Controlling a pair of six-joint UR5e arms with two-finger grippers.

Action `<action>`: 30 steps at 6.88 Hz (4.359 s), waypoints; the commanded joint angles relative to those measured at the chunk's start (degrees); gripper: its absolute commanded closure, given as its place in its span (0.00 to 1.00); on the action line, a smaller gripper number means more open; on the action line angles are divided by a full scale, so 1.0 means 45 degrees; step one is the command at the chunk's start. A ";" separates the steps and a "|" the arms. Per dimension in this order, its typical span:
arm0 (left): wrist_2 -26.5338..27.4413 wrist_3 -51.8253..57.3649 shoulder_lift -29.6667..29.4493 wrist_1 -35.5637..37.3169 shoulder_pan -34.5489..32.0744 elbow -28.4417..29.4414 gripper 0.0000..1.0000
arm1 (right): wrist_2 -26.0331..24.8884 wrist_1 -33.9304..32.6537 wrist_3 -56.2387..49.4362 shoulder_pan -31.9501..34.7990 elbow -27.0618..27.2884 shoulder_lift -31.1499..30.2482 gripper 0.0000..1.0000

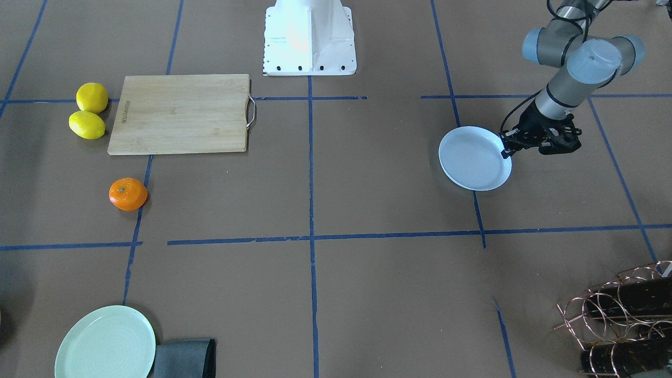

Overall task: Pick orange to plate
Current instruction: 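Slide the light blue plate toward table center with left gripper while right arm moves, then release the plate and withdraw the left gripper while the right gripper descends onto the orange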

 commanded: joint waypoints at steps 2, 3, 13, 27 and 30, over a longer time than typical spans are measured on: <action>-0.3474 -0.0155 -0.0997 0.0723 -0.2359 -0.0649 1.00 | 0.0034 0.0000 0.0015 -0.0005 0.0093 0.0022 0.00; -0.3385 -0.0331 -0.2611 0.2021 -0.2343 -0.0454 1.00 | 0.0034 0.0000 0.0034 -0.0024 0.0093 0.0022 0.00; 0.1146 -0.7207 -0.8876 0.2737 0.2987 0.3394 1.00 | -0.1918 0.2812 1.0716 -0.5432 0.2925 0.0842 0.00; 0.2242 -0.5939 -0.7471 0.3342 0.0570 0.0974 0.00 | -0.5767 0.4707 1.1050 -0.9144 0.0270 0.1467 0.00; 0.1873 -0.5918 -0.7452 0.3382 0.0236 0.0993 0.00 | -0.5767 0.4668 1.1050 -0.9263 -0.0102 0.1799 0.00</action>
